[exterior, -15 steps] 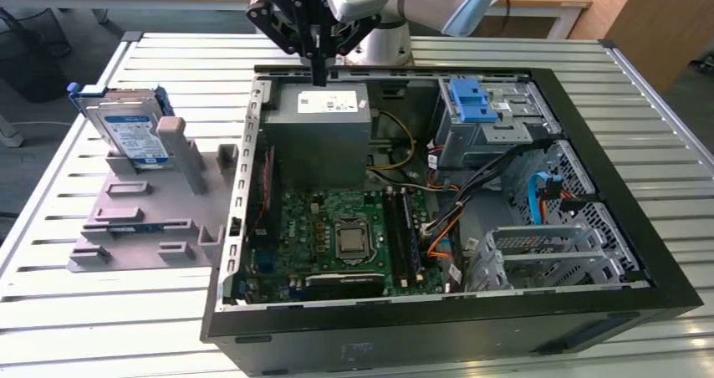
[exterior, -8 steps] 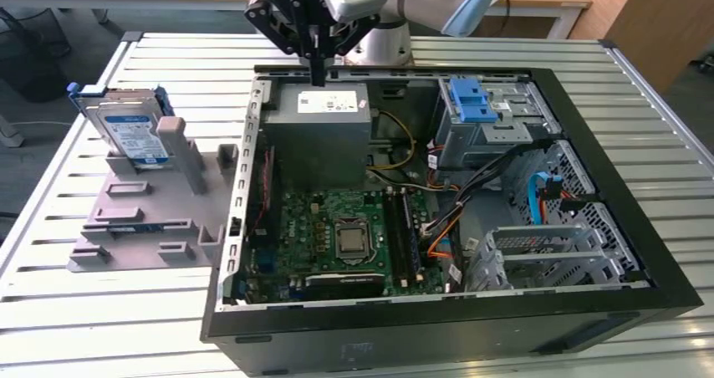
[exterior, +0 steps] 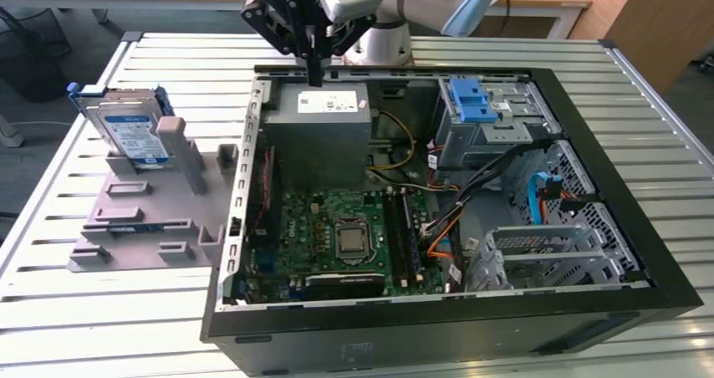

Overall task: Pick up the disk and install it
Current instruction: 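Reach for the disk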

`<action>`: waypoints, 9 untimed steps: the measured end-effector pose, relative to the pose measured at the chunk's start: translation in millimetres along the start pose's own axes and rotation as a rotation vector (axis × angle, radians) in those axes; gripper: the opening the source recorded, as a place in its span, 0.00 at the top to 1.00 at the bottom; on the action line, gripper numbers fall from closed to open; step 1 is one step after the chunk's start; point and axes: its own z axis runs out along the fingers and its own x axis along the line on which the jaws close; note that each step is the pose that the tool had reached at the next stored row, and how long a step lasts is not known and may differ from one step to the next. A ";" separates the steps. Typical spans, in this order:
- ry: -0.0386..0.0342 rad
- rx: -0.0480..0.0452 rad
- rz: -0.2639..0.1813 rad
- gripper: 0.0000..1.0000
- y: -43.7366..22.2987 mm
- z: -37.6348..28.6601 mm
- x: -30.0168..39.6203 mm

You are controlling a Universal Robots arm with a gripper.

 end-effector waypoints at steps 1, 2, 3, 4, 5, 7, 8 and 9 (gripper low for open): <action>0.0000 0.0000 0.000 0.89 0.0 0.0 0.3; 0.0000 0.0000 0.000 0.89 0.0 0.1 0.7; 0.0000 0.0000 0.000 0.89 -0.1 0.1 0.8; 0.0000 0.0000 0.000 0.89 -0.1 0.2 1.0; 0.0000 0.0000 0.000 0.89 -0.1 0.3 1.5; 0.0000 -0.0001 0.000 0.89 -0.2 0.4 2.4; 0.0001 0.0000 0.000 0.89 -0.2 0.4 2.8; 0.0001 0.0000 0.000 0.89 -0.3 0.5 3.2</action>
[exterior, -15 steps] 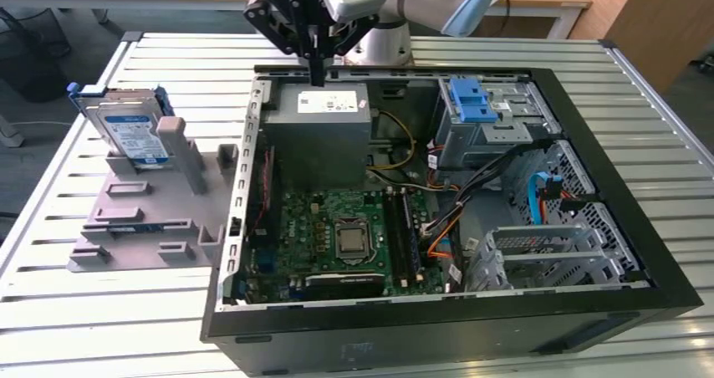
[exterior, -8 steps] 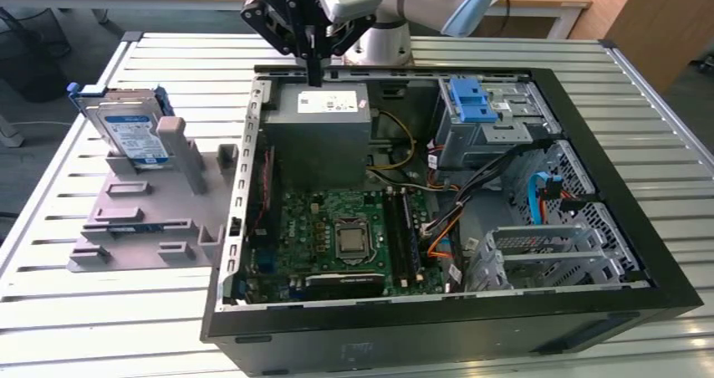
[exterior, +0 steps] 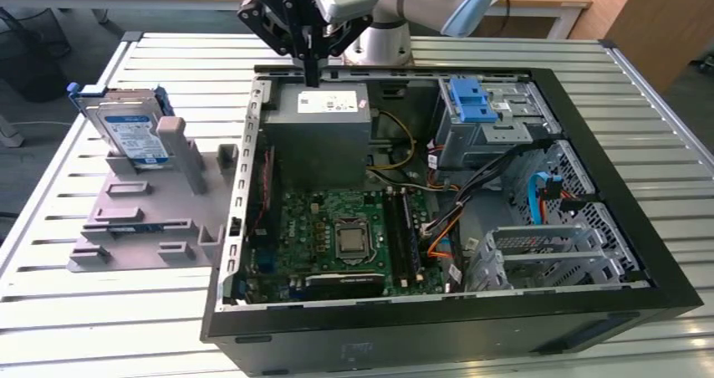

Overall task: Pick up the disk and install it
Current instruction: 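Reach for the disk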

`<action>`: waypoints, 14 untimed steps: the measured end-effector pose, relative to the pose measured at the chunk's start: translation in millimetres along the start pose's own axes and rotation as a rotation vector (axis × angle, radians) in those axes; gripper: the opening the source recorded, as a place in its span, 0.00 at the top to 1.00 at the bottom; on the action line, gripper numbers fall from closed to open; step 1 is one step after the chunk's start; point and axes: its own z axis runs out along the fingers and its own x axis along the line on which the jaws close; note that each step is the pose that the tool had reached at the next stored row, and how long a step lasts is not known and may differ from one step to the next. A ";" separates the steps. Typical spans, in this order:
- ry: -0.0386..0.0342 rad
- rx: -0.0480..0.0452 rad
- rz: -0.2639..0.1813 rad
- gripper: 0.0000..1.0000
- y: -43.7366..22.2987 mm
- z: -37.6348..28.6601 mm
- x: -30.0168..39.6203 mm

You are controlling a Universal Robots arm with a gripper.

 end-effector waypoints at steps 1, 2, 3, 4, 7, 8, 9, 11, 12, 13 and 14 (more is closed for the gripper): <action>0.0000 0.0000 0.000 0.89 0.0 0.1 0.3; 0.0001 0.0000 0.000 0.89 -0.1 0.1 0.5; 0.0001 0.0001 0.000 0.89 -0.1 0.2 0.8; 0.0002 0.0001 0.000 0.89 -0.1 0.3 1.1; 0.0003 0.0001 0.000 0.89 -0.2 0.4 1.7; 0.0004 0.0001 0.000 0.89 -0.2 0.5 1.9; 0.0004 0.0001 0.000 0.89 -0.2 0.6 2.2; 0.0005 0.0001 0.000 0.89 -0.2 0.7 2.6; 0.0005 0.0001 0.000 0.89 -0.3 0.8 2.8; 0.0006 0.0001 0.000 0.89 -0.3 0.9 3.0; 0.0005 0.0001 0.000 0.89 -0.3 0.9 3.2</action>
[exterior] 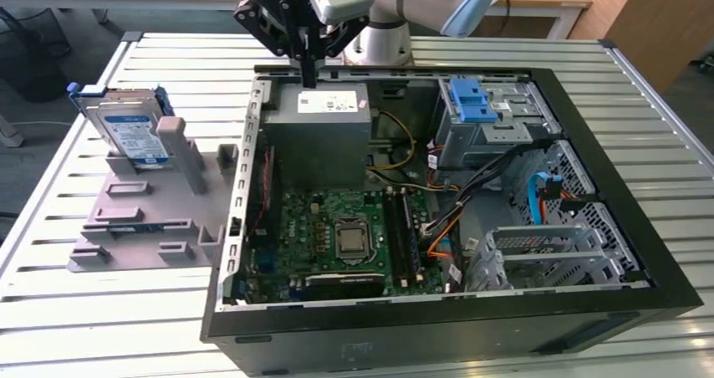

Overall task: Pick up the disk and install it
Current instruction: 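Reach for the disk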

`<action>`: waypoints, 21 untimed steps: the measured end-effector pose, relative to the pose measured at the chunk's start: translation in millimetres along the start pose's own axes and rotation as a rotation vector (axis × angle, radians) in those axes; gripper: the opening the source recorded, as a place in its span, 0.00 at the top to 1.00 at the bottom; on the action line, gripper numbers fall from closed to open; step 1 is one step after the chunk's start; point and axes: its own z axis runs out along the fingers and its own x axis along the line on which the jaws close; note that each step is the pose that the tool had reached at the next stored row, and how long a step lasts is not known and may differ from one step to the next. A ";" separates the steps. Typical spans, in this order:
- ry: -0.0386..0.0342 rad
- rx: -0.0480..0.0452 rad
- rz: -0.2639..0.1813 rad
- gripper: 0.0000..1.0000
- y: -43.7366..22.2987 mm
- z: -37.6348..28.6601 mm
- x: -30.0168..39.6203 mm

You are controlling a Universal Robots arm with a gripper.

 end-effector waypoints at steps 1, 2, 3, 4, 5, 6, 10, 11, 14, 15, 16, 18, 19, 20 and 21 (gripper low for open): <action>0.0001 0.0000 0.000 0.89 0.0 0.1 0.2; 0.0001 0.0000 0.000 0.89 0.0 0.1 0.4; 0.0001 0.0000 0.000 0.89 -0.1 0.2 0.6; 0.0002 -0.0001 0.000 0.89 -0.1 0.3 0.8; 0.0004 0.0000 0.000 0.89 -0.1 0.4 0.9; 0.0008 0.0000 0.000 0.89 -0.1 0.5 1.0; 0.0007 -0.0001 0.000 0.89 -0.1 0.6 1.3; 0.0007 -0.0002 0.000 0.89 -0.1 0.6 1.6; 0.0008 0.0000 0.000 0.89 -0.2 0.5 3.0; 0.0008 0.0000 0.000 0.89 -0.3 0.6 3.4; 0.0008 0.0000 0.000 0.89 -0.3 0.6 3.9; 0.0009 0.0000 0.000 0.89 -0.4 0.6 4.6; 0.0008 0.0001 0.000 0.89 -0.4 0.6 5.0; 0.0008 0.0000 0.000 0.89 -0.4 0.7 5.4; 0.0008 0.0000 0.000 0.89 -0.5 0.7 5.8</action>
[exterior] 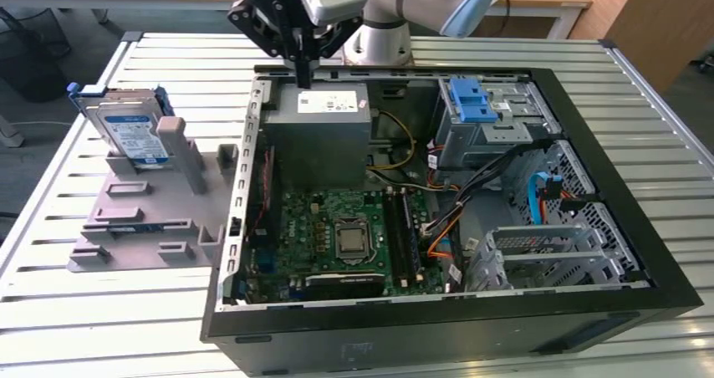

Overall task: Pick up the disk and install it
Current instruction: 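Reach for the disk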

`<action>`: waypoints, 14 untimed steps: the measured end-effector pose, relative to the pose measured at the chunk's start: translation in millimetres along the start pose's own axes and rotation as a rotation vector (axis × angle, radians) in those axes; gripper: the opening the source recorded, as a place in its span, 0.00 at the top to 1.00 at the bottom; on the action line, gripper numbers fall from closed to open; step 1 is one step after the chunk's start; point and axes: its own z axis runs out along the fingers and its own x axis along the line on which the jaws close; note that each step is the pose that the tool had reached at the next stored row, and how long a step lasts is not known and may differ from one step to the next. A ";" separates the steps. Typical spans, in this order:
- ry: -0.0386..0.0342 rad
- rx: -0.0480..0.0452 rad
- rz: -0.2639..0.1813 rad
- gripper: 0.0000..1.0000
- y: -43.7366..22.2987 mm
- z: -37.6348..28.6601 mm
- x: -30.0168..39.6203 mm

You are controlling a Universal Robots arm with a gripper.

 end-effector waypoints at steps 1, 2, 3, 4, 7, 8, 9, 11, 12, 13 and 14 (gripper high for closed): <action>0.0000 0.0000 0.000 0.89 0.0 0.0 0.4; 0.0000 0.0000 0.000 0.89 -0.1 0.0 0.8; 0.0000 0.0000 0.000 0.89 -0.1 0.1 1.2; 0.0000 0.0000 0.000 0.89 -0.2 0.1 1.6; 0.0001 0.0000 0.000 0.89 -0.2 0.2 2.6; 0.0004 0.0000 0.000 0.89 -0.2 0.3 2.9; 0.0005 0.0000 0.000 0.89 -0.3 0.3 3.2; 0.0011 0.0000 0.000 0.89 -0.3 0.4 4.1; 0.0014 0.0001 0.000 0.89 -0.3 0.5 4.6; 0.0018 0.0002 0.000 0.89 -0.1 0.5 5.2; 0.0021 0.0002 0.000 0.89 0.0 0.6 5.9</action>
